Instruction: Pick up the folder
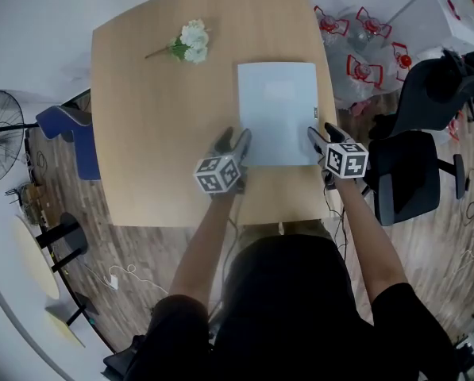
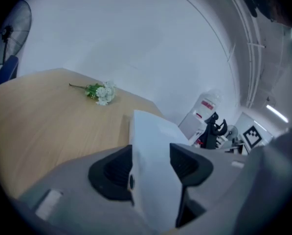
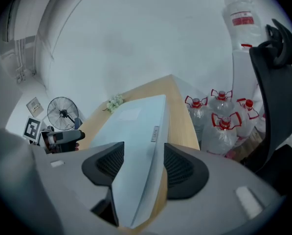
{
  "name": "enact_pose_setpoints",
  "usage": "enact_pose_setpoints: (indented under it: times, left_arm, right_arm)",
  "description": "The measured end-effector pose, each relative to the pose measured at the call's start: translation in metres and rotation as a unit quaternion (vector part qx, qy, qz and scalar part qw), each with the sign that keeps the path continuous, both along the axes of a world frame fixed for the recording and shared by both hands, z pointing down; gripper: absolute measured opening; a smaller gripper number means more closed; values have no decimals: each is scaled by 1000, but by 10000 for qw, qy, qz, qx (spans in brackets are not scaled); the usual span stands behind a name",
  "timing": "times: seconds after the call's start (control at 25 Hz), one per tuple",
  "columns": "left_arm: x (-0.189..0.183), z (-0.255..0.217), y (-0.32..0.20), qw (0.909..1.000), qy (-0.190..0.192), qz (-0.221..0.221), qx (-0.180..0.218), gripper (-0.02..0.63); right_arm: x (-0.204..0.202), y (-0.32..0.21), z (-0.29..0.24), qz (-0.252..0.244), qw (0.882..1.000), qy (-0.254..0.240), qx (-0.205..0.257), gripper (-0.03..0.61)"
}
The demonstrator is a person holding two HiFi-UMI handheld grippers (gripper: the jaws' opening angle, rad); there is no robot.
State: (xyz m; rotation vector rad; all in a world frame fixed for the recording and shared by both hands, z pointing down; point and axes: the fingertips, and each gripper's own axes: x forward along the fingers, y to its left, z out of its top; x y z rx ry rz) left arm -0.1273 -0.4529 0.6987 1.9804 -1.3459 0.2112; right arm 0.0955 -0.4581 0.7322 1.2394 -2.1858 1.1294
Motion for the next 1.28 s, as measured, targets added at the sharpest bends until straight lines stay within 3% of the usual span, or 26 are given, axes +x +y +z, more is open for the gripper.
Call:
enact_pose_setpoints:
  times: [0.2, 0.32, 0.44, 0.6, 0.68, 1.0, 1.28]
  left_arm:
    - [4, 42, -16, 9967, 343, 256, -691, 329]
    - [7, 58, -19, 9920, 690, 290, -1015, 353]
    - [8, 69, -19, 9873, 1032, 251, -1181, 371]
    - [7, 82, -17, 9823, 1221, 208, -1402, 374]
    - [10, 82, -16, 9796, 1312, 253, -1499, 337]
    - [15, 68, -7, 9853, 1136, 98, -1276, 324]
    - [22, 17, 15, 9903, 1297, -102, -495, 325]
  right_arm:
    - [-8, -13, 34, 46, 9990, -101, -431, 313]
    - [-11, -19, 40, 110, 9976, -371, -571, 334]
    - [-20, -20, 40, 88, 9943, -771, -732, 341]
    - [-25, -21, 49, -74, 9944, -744, -741, 350]
    - [-26, -19, 49, -95, 9945, -790, -686, 351]
    - [-26, -8, 39, -255, 9932, -898, -694, 337]
    - [-20, 5, -9, -502, 9957, -761, 171, 336]
